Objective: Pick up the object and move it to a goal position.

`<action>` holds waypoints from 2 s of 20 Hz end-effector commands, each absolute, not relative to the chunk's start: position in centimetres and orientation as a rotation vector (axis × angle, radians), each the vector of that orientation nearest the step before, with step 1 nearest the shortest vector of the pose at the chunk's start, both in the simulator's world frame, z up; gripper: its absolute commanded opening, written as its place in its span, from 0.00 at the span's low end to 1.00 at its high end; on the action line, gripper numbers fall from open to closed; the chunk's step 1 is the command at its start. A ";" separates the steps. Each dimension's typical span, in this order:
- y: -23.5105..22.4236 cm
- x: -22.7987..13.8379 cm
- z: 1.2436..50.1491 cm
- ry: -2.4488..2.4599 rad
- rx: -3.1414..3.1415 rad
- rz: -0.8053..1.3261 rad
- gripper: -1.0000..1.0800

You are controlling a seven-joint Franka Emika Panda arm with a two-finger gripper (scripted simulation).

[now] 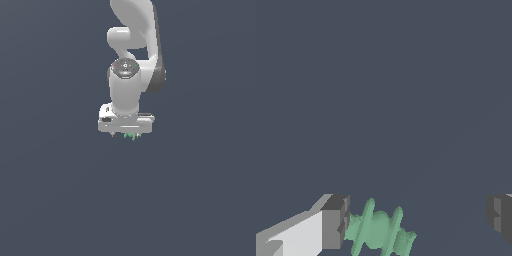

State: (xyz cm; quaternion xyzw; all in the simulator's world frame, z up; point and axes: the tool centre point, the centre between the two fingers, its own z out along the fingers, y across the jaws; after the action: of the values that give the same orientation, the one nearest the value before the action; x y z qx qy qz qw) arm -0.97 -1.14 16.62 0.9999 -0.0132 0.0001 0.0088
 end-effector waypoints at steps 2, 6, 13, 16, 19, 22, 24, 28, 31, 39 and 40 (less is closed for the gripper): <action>-1.1 -1.0 16.6 -0.041 3.124 0.000 0.96; -1.1 -1.0 16.6 -0.041 3.124 0.000 0.96; -1.4 -1.0 16.6 -0.043 3.121 0.002 0.96; -2.8 -0.9 16.8 -0.051 3.109 0.009 0.96; -4.3 -0.9 17.0 -0.062 3.096 0.017 0.96; -4.6 -0.9 17.1 -0.066 3.093 0.019 0.96; -4.4 -0.9 17.0 -0.060 3.095 0.018 0.96; -4.4 -1.1 16.8 -0.026 3.095 0.017 0.96; -4.2 -1.3 16.5 0.023 3.095 0.015 0.96; -3.6 -2.6 15.0 0.250 3.088 0.007 0.96; -3.4 -2.8 14.8 0.288 3.085 0.006 0.96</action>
State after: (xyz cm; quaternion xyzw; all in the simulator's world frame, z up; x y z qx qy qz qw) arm -2.50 -3.60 15.12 0.9969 0.0753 0.0024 0.0220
